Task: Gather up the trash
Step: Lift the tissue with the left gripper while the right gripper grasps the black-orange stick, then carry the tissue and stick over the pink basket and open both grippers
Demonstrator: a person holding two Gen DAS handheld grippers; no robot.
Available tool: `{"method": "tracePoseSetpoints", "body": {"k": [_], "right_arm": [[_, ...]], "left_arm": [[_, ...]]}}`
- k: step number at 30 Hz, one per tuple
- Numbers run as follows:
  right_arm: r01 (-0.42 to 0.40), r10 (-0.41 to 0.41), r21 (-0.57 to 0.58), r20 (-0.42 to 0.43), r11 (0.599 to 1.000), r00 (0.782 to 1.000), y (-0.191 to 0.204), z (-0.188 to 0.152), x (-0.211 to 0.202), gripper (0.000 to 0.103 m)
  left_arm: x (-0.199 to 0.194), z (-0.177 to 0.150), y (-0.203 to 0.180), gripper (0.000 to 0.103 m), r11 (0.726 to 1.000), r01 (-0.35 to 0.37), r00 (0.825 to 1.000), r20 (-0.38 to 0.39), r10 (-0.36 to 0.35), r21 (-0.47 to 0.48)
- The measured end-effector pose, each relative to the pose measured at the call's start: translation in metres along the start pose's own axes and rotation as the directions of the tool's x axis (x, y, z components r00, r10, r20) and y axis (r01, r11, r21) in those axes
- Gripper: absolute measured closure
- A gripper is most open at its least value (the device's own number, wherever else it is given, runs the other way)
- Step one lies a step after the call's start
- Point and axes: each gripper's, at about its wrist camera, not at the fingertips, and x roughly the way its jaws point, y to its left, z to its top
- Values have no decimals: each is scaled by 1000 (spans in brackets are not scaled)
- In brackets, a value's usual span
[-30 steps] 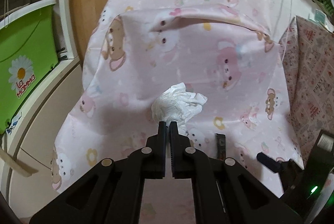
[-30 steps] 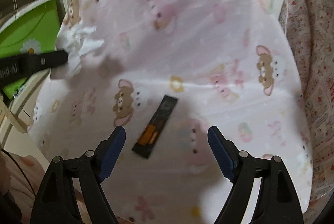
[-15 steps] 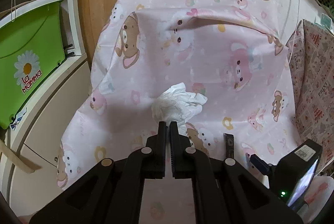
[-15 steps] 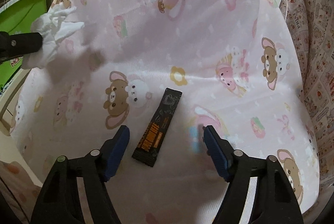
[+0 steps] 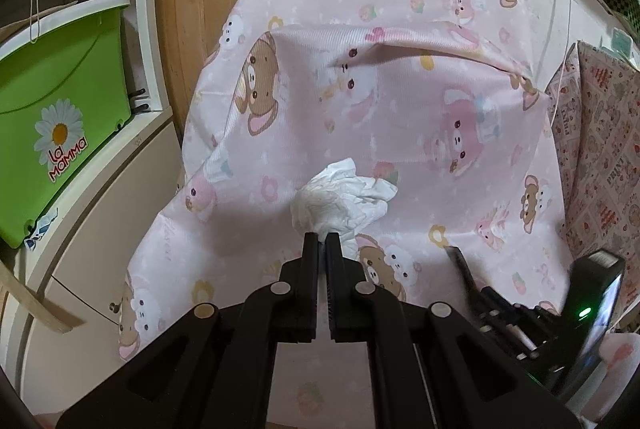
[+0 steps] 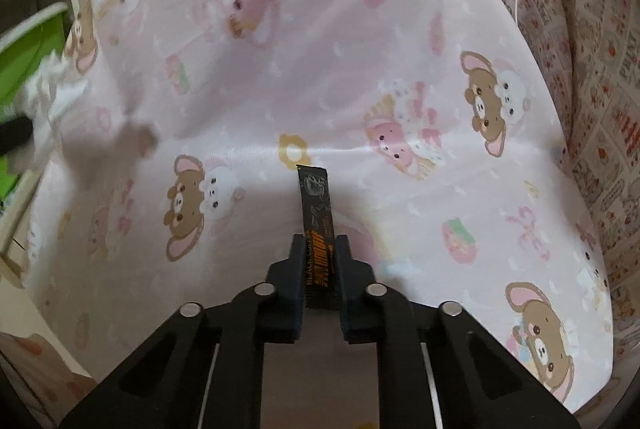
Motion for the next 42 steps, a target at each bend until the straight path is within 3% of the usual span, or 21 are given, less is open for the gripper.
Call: {"method": "tracePoseSetpoints", "body": {"k": [7, 11, 24, 36, 42], "right_arm": [[-164, 164, 84, 5, 983, 986, -38, 10, -23, 96], [-258, 256, 104, 32, 960, 966, -57, 13, -39, 96], [-290, 291, -30, 73, 957, 954, -48, 0, -94, 96], [-317, 327, -115, 77, 941, 942, -37, -33, -140, 96], [-342, 350, -159, 25, 926, 937, -26, -51, -157, 96]], "left_arm": [[0, -2, 2, 100, 1000, -4, 1000, -1, 4, 0], [-1, -5, -1, 100, 1000, 1, 1000, 1, -1, 13], [-17, -29, -27, 100, 996, 47, 999, -20, -45, 79], [-35, -70, -35, 100, 995, 90, 992, -92, -85, 52], [-34, -89, -31, 100, 989, 145, 972, -191, -139, 21]]}}
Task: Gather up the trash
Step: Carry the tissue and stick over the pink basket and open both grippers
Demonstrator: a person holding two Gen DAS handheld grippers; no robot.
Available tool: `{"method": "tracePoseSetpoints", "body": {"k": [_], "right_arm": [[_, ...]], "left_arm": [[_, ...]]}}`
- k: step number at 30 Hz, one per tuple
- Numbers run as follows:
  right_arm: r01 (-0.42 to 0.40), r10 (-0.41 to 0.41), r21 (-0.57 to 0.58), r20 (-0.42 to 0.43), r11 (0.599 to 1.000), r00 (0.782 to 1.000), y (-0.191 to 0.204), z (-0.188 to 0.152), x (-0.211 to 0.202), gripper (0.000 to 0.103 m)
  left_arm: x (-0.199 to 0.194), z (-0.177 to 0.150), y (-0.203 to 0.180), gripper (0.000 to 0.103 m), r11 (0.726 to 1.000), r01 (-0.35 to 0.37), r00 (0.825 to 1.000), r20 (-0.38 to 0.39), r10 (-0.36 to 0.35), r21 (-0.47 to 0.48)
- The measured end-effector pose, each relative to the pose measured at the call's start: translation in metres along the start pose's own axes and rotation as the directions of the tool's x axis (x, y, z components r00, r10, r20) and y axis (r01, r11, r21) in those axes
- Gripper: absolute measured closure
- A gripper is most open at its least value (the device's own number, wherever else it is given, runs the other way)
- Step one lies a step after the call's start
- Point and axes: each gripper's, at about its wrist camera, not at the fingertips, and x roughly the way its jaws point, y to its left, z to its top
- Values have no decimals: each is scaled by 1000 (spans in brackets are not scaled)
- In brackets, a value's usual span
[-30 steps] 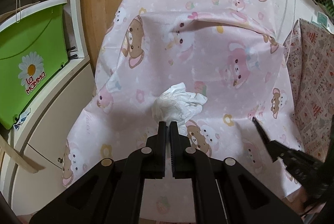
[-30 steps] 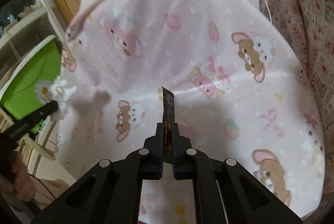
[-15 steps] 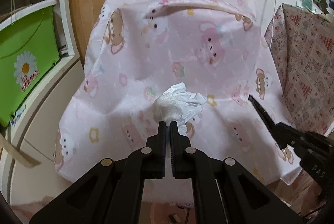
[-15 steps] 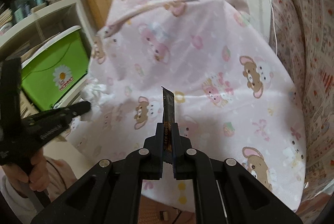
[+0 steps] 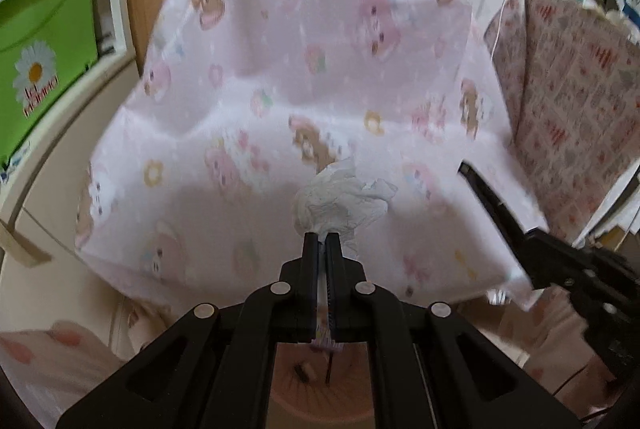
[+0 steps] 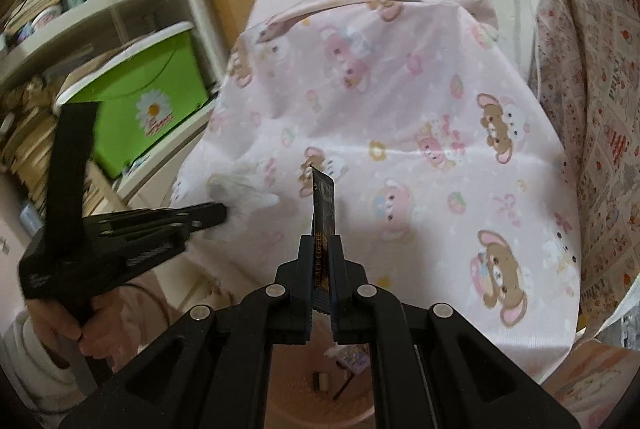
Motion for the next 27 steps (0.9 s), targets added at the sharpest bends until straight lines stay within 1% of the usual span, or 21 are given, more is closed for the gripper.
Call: {"method": "tracePoseSetpoints", "body": {"k": [3, 7, 9, 11, 13, 17, 20, 22, 24, 26, 27], "right_arm": [[-24, 23, -31, -31, 999, 999, 10, -6, -1, 96], [-41, 36, -60, -75, 997, 997, 16, -16, 2, 96], [-45, 39, -65, -97, 997, 995, 17, -22, 4, 96], [-51, 44, -60, -118, 997, 992, 16, -27, 5, 96], [-65, 58, -44, -141, 997, 988, 15, -30, 8, 96], [-101, 92, -32, -216, 994, 972, 14, -37, 19, 96], [-60, 34, -98, -247, 993, 968, 22, -44, 24, 96], [-69, 35, -115, -273, 991, 961, 25, -48, 28, 96], [-86, 51, -95, -318, 992, 947, 24, -54, 36, 96], [-88, 49, -93, -363, 992, 930, 23, -60, 45, 96], [-88, 48, -92, -374, 992, 926, 23, -62, 48, 96]], "left_arm": [[3, -10, -2, 100, 1000, 25, 999, -44, -24, 16], [1, -21, -7, 100, 998, 41, 996, -80, -38, 37], [1, -25, -5, 100, 999, 44, 993, -106, -42, 23], [2, -30, 0, 100, 997, 71, 988, -134, -72, -8], [5, -36, 2, 100, 996, 81, 983, -161, -83, -23], [13, -43, 0, 100, 996, 86, 974, -207, -90, -26], [21, -47, 2, 100, 995, 91, 966, -237, -99, -45], [28, -50, 5, 100, 994, 90, 958, -268, -104, -63], [35, -55, 8, 100, 991, 98, 945, -304, -120, -86], [42, -59, 10, 100, 990, 100, 933, -336, -129, -100], [45, -61, 10, 100, 990, 96, 928, -349, -126, -101]]}}
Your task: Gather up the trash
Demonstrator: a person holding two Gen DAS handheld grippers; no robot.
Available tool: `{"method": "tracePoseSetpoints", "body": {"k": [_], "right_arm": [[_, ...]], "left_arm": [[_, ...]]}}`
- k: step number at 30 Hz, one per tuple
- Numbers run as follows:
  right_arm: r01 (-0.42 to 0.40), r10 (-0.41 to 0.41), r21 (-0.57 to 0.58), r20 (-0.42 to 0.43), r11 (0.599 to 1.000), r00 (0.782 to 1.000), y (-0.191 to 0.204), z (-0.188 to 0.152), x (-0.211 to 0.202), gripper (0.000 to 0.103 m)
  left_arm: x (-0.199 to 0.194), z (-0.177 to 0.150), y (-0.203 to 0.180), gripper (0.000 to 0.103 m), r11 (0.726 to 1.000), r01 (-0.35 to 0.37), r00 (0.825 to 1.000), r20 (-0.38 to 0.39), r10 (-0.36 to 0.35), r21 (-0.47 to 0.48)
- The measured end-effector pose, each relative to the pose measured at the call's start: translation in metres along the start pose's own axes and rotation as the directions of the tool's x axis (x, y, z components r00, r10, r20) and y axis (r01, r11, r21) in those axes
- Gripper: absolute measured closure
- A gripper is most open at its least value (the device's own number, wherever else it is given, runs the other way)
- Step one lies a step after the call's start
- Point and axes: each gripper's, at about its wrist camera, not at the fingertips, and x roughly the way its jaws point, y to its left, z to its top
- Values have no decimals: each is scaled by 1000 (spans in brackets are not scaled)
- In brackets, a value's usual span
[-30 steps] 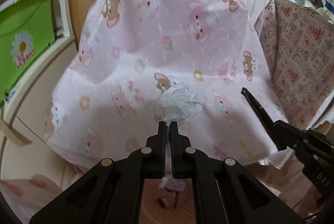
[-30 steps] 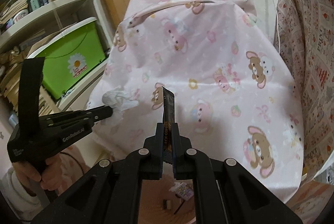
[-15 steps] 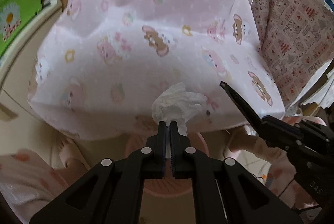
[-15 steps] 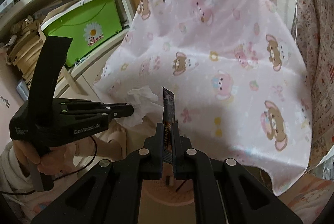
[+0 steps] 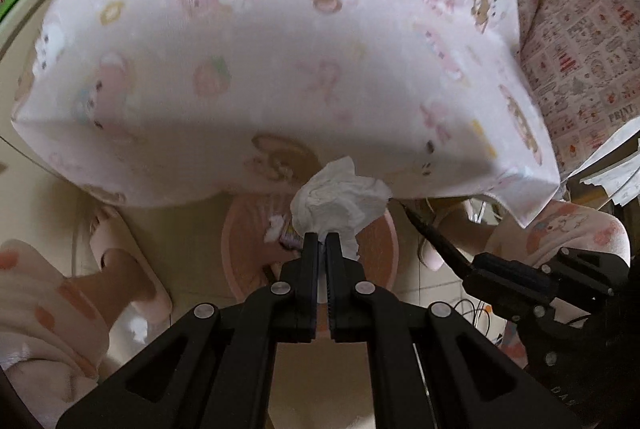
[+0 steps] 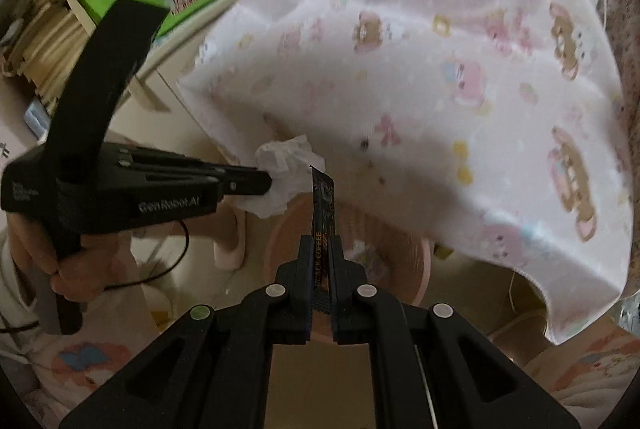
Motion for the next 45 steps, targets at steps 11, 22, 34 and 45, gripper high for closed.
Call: {"method": "tracePoseSetpoints", "body": {"k": [11, 22, 34, 45], "right_arm": [[45, -36, 47, -182, 998, 983, -12, -6, 64, 96], [139, -116, 68, -270, 988, 956, -25, -11, 114, 96], [175, -159, 48, -237, 983, 959, -24, -11, 109, 94], [240, -235, 37, -97, 970, 967, -15, 0, 65, 71]], "left_arm": [[49, -1, -8, 99, 991, -121, 985, -119, 128, 64], [82, -2, -6, 98, 984, -167, 968, -178, 175, 59], [69, 0, -3, 71, 973, -221, 966, -120, 228, 65], [2, 2, -15, 39, 918, -390, 909, 187, 371, 73]]}}
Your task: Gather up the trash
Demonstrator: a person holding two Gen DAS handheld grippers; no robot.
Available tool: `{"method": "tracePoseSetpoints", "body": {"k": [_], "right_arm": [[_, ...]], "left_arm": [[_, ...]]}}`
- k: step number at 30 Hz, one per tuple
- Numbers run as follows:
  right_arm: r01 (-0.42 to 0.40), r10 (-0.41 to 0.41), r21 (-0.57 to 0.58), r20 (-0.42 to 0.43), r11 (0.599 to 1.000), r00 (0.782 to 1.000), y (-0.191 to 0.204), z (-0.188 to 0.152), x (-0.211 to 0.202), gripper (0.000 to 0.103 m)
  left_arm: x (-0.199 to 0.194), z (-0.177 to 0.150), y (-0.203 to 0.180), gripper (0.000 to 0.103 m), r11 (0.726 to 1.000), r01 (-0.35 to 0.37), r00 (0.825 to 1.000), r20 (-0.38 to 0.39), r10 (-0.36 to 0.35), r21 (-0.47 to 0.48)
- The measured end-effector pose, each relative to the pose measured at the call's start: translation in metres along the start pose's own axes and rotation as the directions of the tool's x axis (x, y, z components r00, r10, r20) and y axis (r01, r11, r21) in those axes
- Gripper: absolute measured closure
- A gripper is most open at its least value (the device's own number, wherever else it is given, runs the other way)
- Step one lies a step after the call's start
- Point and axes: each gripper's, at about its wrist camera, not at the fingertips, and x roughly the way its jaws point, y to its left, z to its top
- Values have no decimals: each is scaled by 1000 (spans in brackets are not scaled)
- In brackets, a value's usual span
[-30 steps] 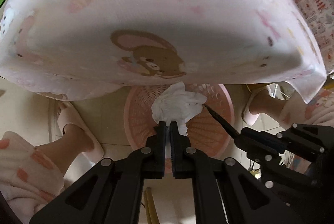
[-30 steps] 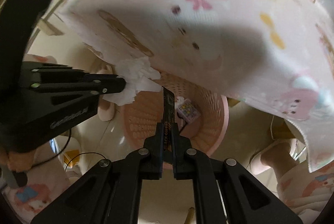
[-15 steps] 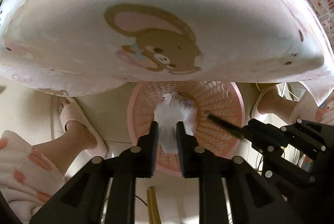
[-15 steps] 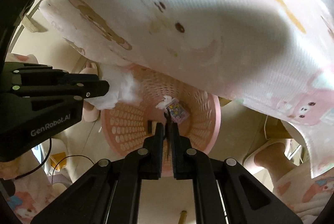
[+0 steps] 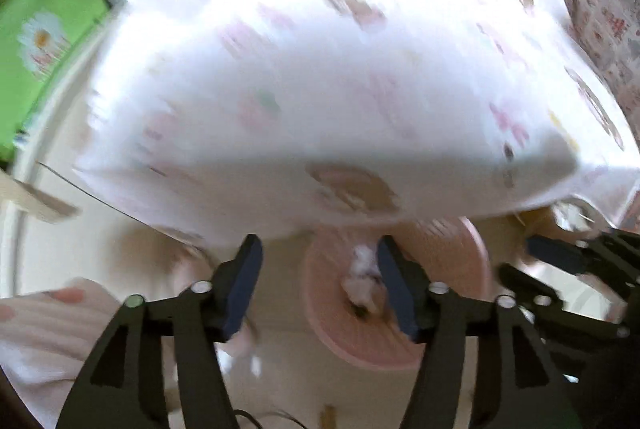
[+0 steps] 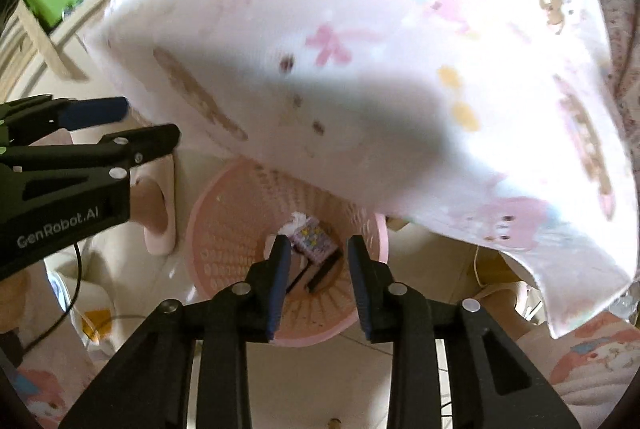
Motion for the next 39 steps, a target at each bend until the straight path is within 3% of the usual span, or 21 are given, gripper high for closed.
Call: {"method": "tracePoseSetpoints", "body": {"k": [3, 5, 7, 9, 11, 12, 15, 18, 21, 24, 30, 39], "right_arm": [[12, -13, 20, 72, 1000, 997, -5, 1, -22, 68], [4, -9, 41, 121, 999, 993, -9, 4, -35, 57], [-12, -1, 69, 181, 998, 983, -16, 4, -51, 55], [-32, 7, 90, 261, 995, 965, -20, 3, -71, 54], [-23, -11, 102, 326, 995, 945, -23, 3, -86, 41], [-11, -29, 112, 355, 994, 934, -24, 4, -92, 40], [-15, -47, 147, 408, 989, 912, -32, 8, -102, 39], [-8, -73, 180, 440, 984, 895, -39, 10, -117, 31], [28, -119, 204, 450, 979, 885, -42, 11, -119, 22], [31, -129, 219, 447, 975, 885, -48, 13, -117, 19], [45, -146, 227, 449, 973, 881, -52, 14, -116, 19], [46, -150, 226, 468, 973, 871, -49, 13, -118, 18]], "left_arm": [[-25, 5, 7, 34, 1000, -26, 994, 107, 27, -13], [-39, 7, 14, 30, 999, -20, 986, 162, 27, -41], [-51, 10, 20, 28, 998, -19, 976, 218, 31, -55], [-61, 12, 23, 27, 998, -4, 966, 257, 19, -58], [-69, 12, 26, 24, 998, 12, 955, 296, 6, -61], [-72, 12, 27, 24, 998, 16, 949, 315, 4, -58], [-82, 12, 26, 22, 998, 4, 932, 363, 17, -56], [-88, 15, 28, 15, 997, 18, 917, 398, 14, -78], [-94, 12, 33, 1, 994, 41, 895, 445, 9, -102], [-101, 10, 34, 1, 993, 40, 874, 486, 20, -113], [-95, 13, 28, 1, 995, 57, 891, 454, -16, -77], [-92, 12, 29, 1, 992, 76, 895, 446, -25, -97]]}}
